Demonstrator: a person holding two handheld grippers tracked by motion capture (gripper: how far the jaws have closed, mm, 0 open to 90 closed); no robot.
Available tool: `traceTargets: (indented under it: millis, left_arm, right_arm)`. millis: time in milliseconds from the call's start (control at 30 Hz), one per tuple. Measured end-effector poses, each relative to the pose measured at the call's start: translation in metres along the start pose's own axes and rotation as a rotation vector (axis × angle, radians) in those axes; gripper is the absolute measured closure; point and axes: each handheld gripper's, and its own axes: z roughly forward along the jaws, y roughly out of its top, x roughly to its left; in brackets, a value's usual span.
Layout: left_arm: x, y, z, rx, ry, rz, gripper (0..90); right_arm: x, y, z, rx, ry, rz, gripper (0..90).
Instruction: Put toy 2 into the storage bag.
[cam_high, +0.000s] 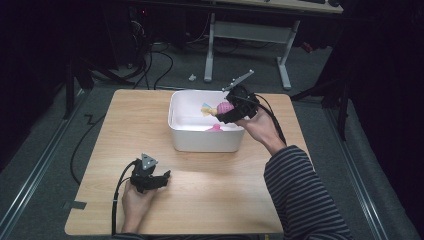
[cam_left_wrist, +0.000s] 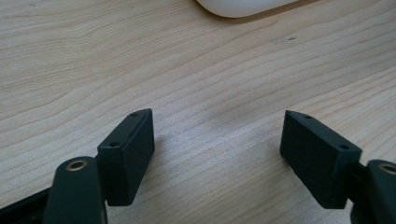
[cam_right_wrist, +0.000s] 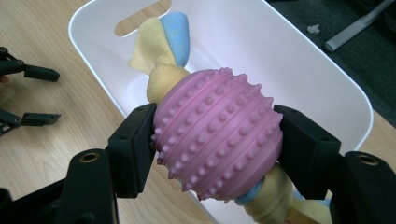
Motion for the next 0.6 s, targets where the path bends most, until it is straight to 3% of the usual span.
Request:
traceTargets:
  millis: [600]
  left_arm:
    - [0.000, 0.000, 0.000, -0.001, 0.000, -0.002, 26.6]
  right_arm:
    - [-0.012, -0.006, 0.041, 0.064, 0.029, 0.058, 33.9]
